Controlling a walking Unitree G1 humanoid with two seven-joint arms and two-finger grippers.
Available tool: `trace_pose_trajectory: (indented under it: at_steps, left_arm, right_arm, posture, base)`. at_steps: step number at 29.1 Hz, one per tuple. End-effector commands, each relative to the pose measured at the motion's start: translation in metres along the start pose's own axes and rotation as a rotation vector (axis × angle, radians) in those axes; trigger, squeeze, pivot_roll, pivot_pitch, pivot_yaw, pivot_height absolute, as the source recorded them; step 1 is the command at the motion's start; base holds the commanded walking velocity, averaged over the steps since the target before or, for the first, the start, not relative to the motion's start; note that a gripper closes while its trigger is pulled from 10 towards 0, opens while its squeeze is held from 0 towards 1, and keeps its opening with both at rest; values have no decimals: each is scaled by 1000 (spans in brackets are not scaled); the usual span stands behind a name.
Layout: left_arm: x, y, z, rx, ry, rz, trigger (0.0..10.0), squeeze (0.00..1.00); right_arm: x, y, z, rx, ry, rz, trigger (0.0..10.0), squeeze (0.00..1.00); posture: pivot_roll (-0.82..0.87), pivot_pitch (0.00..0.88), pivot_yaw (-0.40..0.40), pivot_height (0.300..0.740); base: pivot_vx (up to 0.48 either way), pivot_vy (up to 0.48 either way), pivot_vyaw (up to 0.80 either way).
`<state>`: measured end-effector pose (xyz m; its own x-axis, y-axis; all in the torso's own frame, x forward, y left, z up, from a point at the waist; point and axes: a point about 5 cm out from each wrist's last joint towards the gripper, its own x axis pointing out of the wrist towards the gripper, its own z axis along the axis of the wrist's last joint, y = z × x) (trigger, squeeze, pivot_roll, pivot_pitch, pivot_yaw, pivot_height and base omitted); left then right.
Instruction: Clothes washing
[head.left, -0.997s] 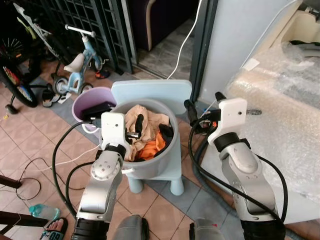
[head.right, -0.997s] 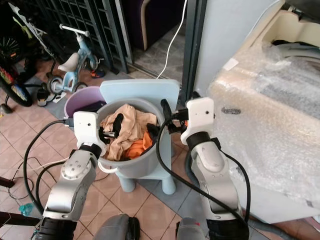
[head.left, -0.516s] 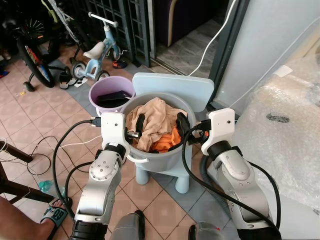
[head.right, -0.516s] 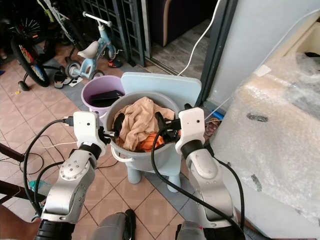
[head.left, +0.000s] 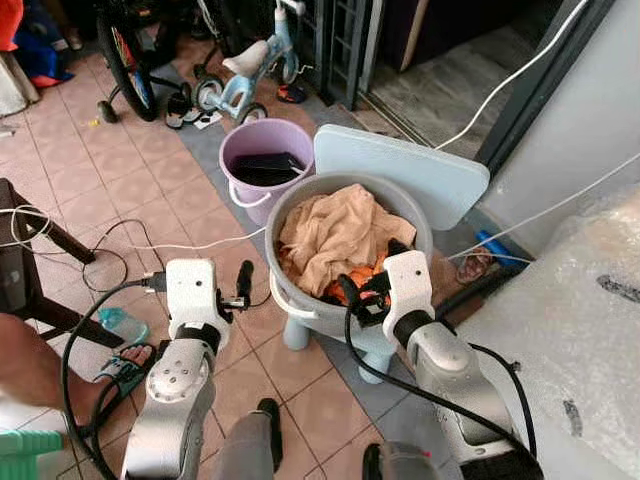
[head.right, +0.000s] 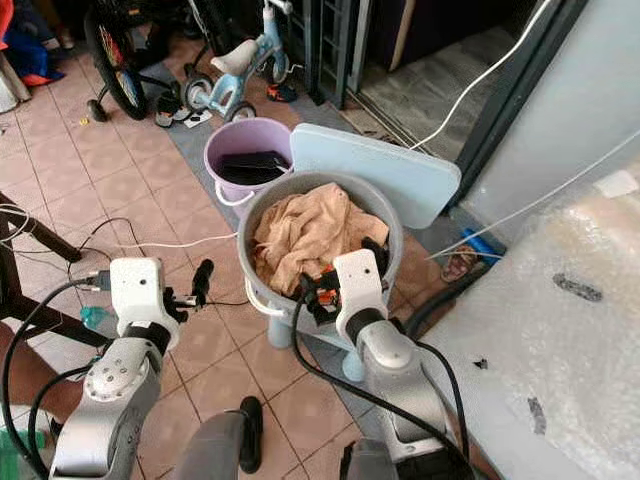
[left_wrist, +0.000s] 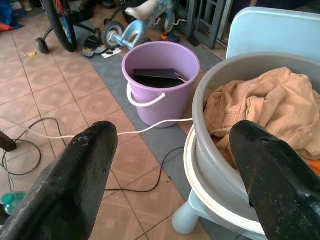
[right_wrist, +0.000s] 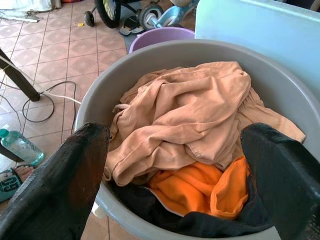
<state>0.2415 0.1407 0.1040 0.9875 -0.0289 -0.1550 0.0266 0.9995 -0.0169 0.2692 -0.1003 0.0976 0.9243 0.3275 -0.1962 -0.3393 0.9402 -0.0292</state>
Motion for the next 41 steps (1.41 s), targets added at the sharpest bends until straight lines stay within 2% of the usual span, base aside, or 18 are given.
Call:
trace_pose_trajectory:
  at_steps: [1,9,10,14,16,21,27,28,29,31,33,35,38,41]
  left_arm:
    - [-2,-2,1,0,5,-3,10000,0]
    - [-3,-2,3,4,0,-9,10000,0]
    - [-5,-4,3,-37,3,-33,10000,0]
    - [-3,-4,1,-13,24,-21,10000,0]
    - [-3,-8,5,-45,-12,-56,10000,0]
    - [-2,-7,4,-33,1,-41,10000,0]
    - [-3,-8,1,-42,32,-33,10000,0]
    - [-7,-7,-2,-28,47,-20,10000,0]
    - [-12,-4,-5,-2,60,3,10000,0]
    - [-17,1,-6,23,66,25,10000,0]
    - [-21,5,-9,29,75,46,10000,0]
    - [-39,22,-16,70,108,122,10000,0]
    - [-49,37,-23,66,157,200,10000,0]
    - [-56,44,-26,50,181,233,10000,0]
  right_arm:
    - [0,-4,-3,9,10,-20,10000,0]
    - [0,-3,-6,14,21,-15,10000,0]
    - [-1,-2,-7,26,25,-9,10000,0]
    - [1,-3,-8,23,29,-9,10000,0]
    - [4,-3,-9,23,28,-11,10000,0]
    - [5,-4,-10,15,25,-11,10000,0]
    - [9,3,-15,19,61,41,10000,0]
    - [12,7,-22,-8,115,102,10000,0]
    - [15,10,-29,-53,171,164,10000,0]
    - [17,10,-33,-92,197,196,10000,0]
    - [19,10,-35,-90,210,211,10000,0]
    - [31,9,-39,-105,240,252,10000,0]
    - [46,12,-40,-85,260,259,10000,0]
    - [56,18,-42,-105,282,260,10000,0]
  posture:
    - [13,295,-7,740]
    - [9,285,-7,740]
    - [10,276,-9,740]
    - [12,267,-7,740]
    - [12,257,-5,740]
    - [20,241,-1,740]
    - [30,233,-5,740]
    - [34,236,-6,740]
    - [42,240,-7,740]
    - [44,242,-8,740]
    - [54,247,-10,740]
    - [84,259,-13,740]
    - [113,268,-16,740]
    - [140,273,-24,740]
  base:
    - [349,0,0]
    - [411,0,0]
    - [469,0,0]
    - [465,0,0]
    - [375,154,0]
    - [294,182,0]
    - [0,0,0]
    - [0,0,0]
    - [0,0,0]
    - [0,0,0]
    - [0,0,0]
    - [0,0,0]
    - [0,0,0]
    - [0,0,0]
